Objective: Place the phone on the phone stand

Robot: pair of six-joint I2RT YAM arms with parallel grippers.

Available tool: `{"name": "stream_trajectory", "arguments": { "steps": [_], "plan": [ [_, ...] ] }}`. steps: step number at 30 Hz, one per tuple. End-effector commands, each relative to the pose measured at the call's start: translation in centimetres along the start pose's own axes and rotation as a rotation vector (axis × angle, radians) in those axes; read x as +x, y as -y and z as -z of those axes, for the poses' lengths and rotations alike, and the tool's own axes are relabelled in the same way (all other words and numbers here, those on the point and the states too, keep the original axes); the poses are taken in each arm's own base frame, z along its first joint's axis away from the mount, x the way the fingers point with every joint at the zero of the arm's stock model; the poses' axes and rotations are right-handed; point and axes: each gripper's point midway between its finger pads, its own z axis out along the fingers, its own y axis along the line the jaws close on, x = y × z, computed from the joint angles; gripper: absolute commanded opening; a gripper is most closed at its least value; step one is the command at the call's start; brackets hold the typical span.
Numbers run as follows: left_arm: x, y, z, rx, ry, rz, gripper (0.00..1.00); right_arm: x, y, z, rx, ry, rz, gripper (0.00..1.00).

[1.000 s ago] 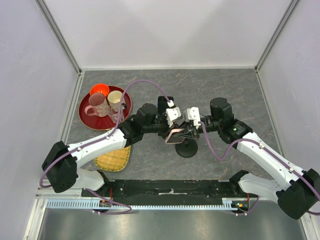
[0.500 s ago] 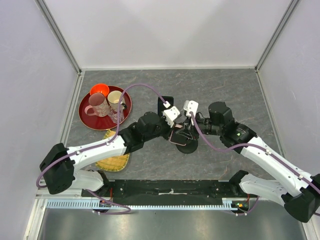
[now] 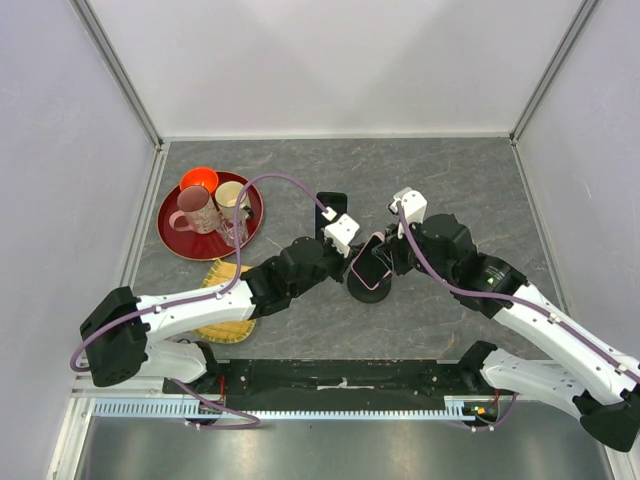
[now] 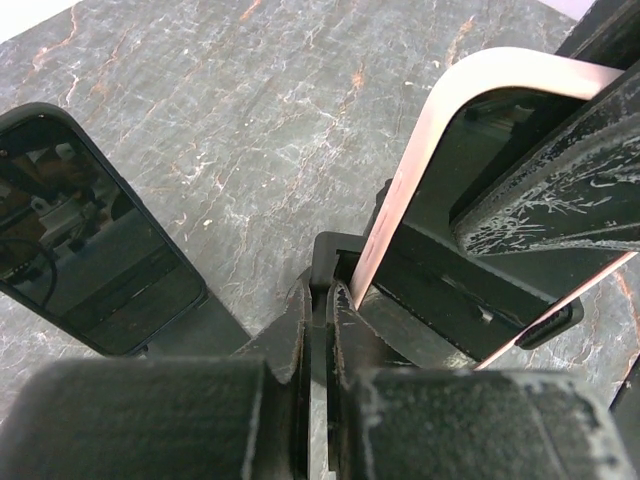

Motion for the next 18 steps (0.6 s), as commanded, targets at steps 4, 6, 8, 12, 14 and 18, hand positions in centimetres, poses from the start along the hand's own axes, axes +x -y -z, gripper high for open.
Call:
{"name": "stream_trajectory", "arguments": {
  "steps": [4,6,8,12,14,18],
  "plan": [
    [-1.6,-5.2,1.4,-0.224,-0.049,0.022,0.02,1.1,7.6,0.7,0.412,-0.114,0.117,0.0],
    [-1.3,-4.4,1.5,-0.189,-0.086,0.023,0.02,0.6,7.6,0.1,0.43,-0.135,0.125,0.0],
    [-0.2,-4.2,1.9,-0.186,-0.15,0.031,0.02,1.1,8.1,0.3,0.49,-0.179,0.16,0.0],
    [-0.2,-2.7,2.0,-0.139,-0.213,0.066,0.02,0.9,7.8,1.0,0.525,-0.185,0.195,0.0],
    [0.1,-2.2,2.0,-0.127,-0.248,0.084,0.02,1.1,7.5,0.9,0.527,-0.197,0.224,0.0],
    [-0.2,-1.4,2.3,-0.105,-0.296,0.116,0.02,1.3,6.8,0.4,0.506,-0.208,0.255,0.0]
  ]
}}
